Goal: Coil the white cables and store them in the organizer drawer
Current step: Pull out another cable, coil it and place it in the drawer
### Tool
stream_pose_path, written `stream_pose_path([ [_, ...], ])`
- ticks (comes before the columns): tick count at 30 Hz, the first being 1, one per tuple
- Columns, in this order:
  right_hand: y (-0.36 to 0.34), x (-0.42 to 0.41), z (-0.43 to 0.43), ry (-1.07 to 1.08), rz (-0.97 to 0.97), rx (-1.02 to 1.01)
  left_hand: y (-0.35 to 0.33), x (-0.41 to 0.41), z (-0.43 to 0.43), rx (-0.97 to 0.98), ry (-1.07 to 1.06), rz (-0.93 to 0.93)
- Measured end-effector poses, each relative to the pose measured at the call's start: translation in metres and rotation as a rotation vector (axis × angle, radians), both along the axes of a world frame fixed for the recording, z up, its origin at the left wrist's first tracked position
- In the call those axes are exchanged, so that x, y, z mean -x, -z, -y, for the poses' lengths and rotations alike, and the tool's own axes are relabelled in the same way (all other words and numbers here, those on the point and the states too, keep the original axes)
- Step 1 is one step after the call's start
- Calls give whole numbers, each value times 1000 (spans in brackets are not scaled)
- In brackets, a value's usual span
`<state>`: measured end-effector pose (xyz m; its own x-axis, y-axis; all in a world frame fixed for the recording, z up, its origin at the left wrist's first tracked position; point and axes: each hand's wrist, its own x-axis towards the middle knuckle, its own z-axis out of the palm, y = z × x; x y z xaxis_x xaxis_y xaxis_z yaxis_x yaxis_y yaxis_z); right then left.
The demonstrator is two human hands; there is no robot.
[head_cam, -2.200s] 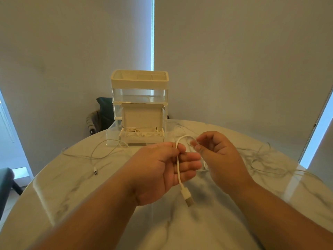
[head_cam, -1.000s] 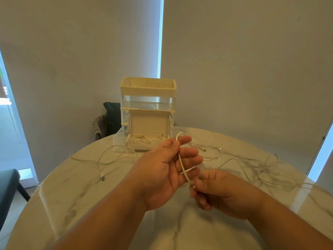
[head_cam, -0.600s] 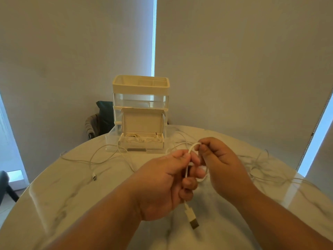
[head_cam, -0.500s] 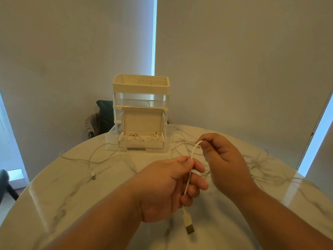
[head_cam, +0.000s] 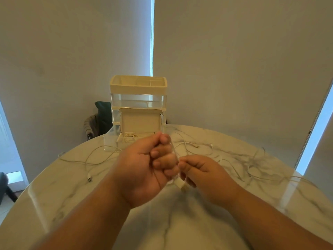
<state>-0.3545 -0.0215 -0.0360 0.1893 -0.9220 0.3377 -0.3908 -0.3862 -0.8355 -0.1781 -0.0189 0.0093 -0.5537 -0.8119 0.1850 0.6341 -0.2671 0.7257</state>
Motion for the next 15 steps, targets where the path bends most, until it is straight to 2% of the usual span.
stream_pose_path([
  [3,-2,-13,-10,-25,-185,-94,3,-8,17,-31,-182,-108],
  [6,-3,-20,-15,-25,-389,-124,8,-11,27,-54,-299,-79],
  [9,-4,-23,-19,-43,-397,-148,13,-10,30,-57,-345,-16],
  [15,-14,-14,-25,193,-492,47,12,-13,36,-19,-511,121],
])
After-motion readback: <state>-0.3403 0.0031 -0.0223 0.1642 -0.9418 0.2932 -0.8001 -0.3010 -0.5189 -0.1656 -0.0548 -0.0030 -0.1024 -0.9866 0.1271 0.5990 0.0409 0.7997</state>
